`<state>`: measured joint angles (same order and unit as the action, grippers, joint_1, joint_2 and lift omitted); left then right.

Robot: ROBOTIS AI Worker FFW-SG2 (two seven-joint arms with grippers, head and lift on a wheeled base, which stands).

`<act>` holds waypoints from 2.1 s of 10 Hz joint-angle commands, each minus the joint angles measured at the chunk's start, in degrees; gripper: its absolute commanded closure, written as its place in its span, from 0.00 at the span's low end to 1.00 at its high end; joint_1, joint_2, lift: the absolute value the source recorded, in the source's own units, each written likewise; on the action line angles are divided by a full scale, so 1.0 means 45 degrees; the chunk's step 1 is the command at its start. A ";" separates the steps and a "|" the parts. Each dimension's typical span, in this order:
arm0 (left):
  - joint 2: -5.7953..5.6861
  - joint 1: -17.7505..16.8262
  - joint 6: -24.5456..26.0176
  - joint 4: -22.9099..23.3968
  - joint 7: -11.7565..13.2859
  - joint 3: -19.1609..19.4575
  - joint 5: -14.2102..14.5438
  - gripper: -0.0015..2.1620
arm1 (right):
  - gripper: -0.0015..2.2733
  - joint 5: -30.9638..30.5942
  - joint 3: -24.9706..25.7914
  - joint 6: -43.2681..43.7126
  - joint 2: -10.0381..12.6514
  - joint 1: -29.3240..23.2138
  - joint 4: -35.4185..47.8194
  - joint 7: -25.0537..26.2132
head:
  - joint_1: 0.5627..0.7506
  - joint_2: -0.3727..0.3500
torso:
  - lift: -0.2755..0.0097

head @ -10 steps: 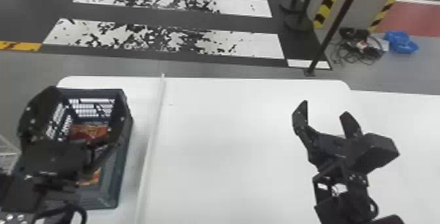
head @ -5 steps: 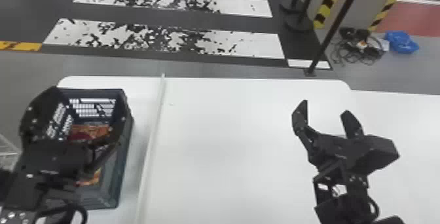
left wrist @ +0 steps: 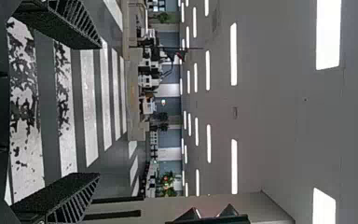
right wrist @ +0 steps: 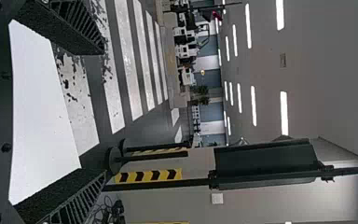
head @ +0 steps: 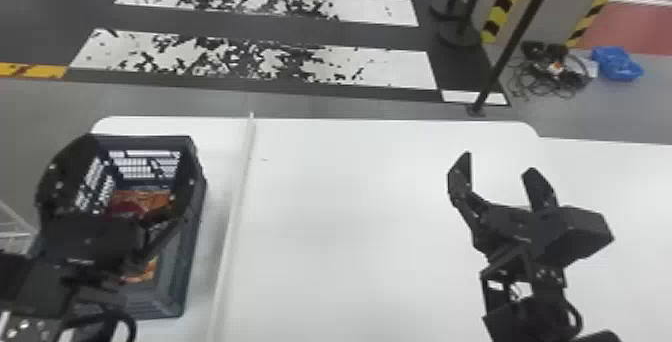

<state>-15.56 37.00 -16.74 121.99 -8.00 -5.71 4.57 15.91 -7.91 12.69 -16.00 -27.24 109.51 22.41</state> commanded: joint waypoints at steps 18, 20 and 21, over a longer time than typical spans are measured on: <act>0.0000 0.0000 0.0000 0.0000 0.0000 0.0000 0.0000 0.00 | 0.00 0.0000 0.0000 0.0000 0.0000 0.0000 0.0000 0.0001 | 0.70 0.38 | 0.86; 0.0000 0.0000 0.0000 0.0000 0.0000 0.0000 0.0000 0.00 | 0.00 0.0000 0.0000 0.0000 0.0000 0.0000 0.0000 0.0001 | 0.70 0.38 | 0.86; 0.0000 0.0000 0.0000 0.0000 0.0000 0.0000 0.0000 0.00 | 0.00 0.0000 0.0000 0.0000 0.0000 0.0000 0.0000 0.0001 | 0.70 0.38 | 0.86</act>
<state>-15.56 37.00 -16.74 121.99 -8.00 -5.71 4.57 15.91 -7.91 12.69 -16.00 -27.25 109.51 22.41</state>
